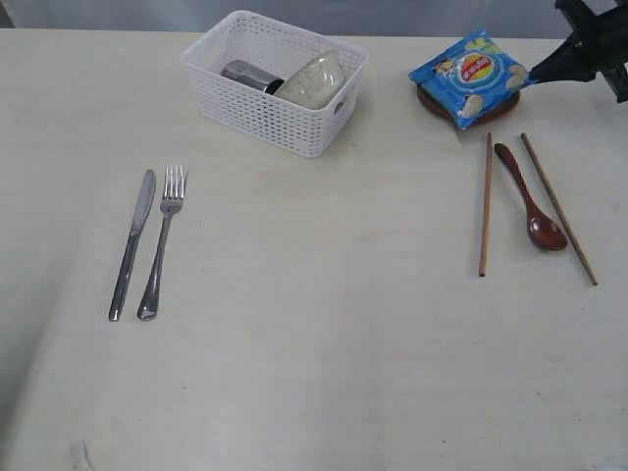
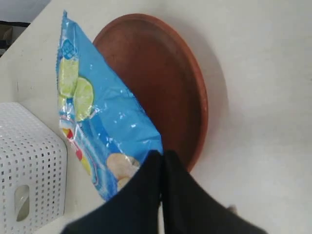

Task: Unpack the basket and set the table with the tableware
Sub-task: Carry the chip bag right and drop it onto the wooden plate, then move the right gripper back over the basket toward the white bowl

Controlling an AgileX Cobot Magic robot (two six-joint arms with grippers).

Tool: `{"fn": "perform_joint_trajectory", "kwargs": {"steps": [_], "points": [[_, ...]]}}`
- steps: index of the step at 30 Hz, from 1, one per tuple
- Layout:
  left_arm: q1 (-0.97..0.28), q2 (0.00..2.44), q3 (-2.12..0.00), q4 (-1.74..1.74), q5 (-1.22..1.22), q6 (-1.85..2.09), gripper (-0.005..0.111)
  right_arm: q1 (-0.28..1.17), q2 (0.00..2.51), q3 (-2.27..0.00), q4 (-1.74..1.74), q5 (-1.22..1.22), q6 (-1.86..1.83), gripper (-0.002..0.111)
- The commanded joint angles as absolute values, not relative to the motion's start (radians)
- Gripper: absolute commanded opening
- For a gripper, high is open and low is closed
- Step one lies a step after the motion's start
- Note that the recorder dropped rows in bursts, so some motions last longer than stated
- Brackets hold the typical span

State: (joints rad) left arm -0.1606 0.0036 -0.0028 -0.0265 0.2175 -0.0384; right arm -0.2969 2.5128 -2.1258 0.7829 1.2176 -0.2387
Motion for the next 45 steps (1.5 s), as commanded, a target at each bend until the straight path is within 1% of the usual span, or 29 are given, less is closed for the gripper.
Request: {"fn": "perform_joint_trajectory", "kwargs": {"steps": [1,3,5,10,12,17,21,27,32,38,41,45], "points": [[-0.162,0.0,0.0,-0.032,0.211,-0.038,0.0,-0.298,2.511,-2.125,0.78,1.221,-0.261,0.0],[-0.162,0.0,0.0,-0.032,0.211,-0.038,0.0,-0.298,2.511,-2.125,0.78,1.221,-0.276,0.0],[-0.162,0.0,0.0,-0.032,0.211,-0.038,0.0,-0.298,2.511,-2.125,0.782,1.205,-0.281,0.008],[-0.162,0.0,0.0,-0.032,0.211,-0.038,0.0,-0.298,2.511,-2.125,0.808,1.163,-0.305,0.041],[-0.162,0.0,0.0,-0.032,0.211,-0.038,0.0,-0.298,2.511,-2.127,0.838,1.159,-0.347,0.047],[-0.162,0.0,0.0,-0.032,0.211,-0.038,0.0,-0.304,2.504,-2.189,0.943,1.187,-0.389,0.045],[-0.162,0.0,0.0,-0.032,0.211,-0.038,0.0,-0.304,2.48,-2.238,0.932,1.2,-0.394,0.045],[-0.162,0.0,0.0,-0.032,0.211,-0.038,0.0,-0.299,2.481,-2.206,0.842,1.202,-0.378,0.045],[-0.162,0.0,0.0,-0.032,0.211,-0.038,0.0,-0.299,2.496,-2.164,0.845,1.212,-0.382,0.045],[-0.162,0.0,0.0,-0.032,0.211,-0.038,0.0,-0.301,2.439,-2.187,1.081,1.221,-0.454,0.044],[-0.162,0.0,0.0,-0.032,0.211,-0.038,0.0,-0.277,2.389,-2.23,1.124,1.221,-0.486,0.042],[-0.162,0.0,0.0,-0.032,0.211,-0.038,0.0,-0.217,2.32,-2.247,1.112,1.221,-0.496,0.042]]}}
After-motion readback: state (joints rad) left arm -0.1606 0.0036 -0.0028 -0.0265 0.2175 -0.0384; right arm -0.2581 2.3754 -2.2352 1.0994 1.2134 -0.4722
